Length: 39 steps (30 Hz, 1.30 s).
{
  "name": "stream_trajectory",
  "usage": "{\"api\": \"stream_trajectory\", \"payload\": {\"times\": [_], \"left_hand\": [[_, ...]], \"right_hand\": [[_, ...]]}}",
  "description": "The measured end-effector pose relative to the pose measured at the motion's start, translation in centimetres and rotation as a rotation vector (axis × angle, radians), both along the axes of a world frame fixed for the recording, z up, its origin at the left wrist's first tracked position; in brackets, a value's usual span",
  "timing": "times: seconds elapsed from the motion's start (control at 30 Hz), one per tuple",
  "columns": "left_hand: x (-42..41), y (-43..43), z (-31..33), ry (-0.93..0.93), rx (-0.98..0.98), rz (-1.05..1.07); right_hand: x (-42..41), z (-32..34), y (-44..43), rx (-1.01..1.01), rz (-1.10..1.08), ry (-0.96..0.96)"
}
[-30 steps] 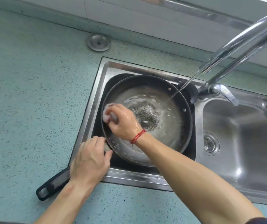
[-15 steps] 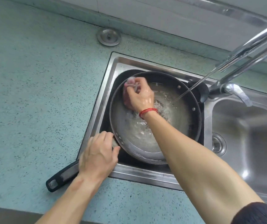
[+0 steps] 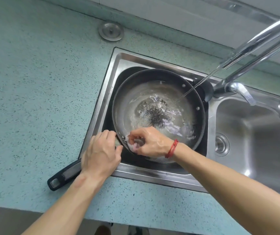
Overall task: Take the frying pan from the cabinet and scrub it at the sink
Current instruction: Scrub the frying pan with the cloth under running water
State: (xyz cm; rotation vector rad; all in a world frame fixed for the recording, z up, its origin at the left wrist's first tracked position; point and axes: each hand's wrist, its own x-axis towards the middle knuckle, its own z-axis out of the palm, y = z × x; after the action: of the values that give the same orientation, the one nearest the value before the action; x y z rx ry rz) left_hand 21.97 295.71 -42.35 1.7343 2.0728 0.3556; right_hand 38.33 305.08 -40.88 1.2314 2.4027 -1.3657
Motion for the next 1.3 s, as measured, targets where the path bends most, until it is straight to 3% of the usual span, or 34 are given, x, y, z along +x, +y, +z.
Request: {"api": "stream_trajectory", "payload": {"times": [0.2, 0.33, 0.5, 0.67, 1.0, 1.3], "left_hand": [[0.0, 0.1, 0.0, 0.002, -0.016, 0.004], [0.0, 0.0, -0.1, -0.002, -0.014, 0.011], [0.0, 0.0, -0.1, -0.017, 0.004, 0.008], [0.1, 0.0, 0.1, -0.022, 0.030, -0.002], [0.1, 0.1, 0.4, 0.001, 0.000, -0.015], [0.1, 0.0, 0.8, -0.024, -0.006, 0.012]], "right_hand": [[-1.3, -1.6, 0.9, 0.091, -0.050, 0.128], [-3.6, -2.9, 3.3, 0.328, -0.067, 0.223], [-5.6, -3.5, 8.1, 0.612, -0.243, 0.206], [-2.9, -3.4, 11.4, 0.772, -0.211, 0.073], [7.0, -3.2, 13.1, 1.068, -0.070, -0.401], [10.9, -0.3, 9.0, 0.802, 0.068, -0.798]]}}
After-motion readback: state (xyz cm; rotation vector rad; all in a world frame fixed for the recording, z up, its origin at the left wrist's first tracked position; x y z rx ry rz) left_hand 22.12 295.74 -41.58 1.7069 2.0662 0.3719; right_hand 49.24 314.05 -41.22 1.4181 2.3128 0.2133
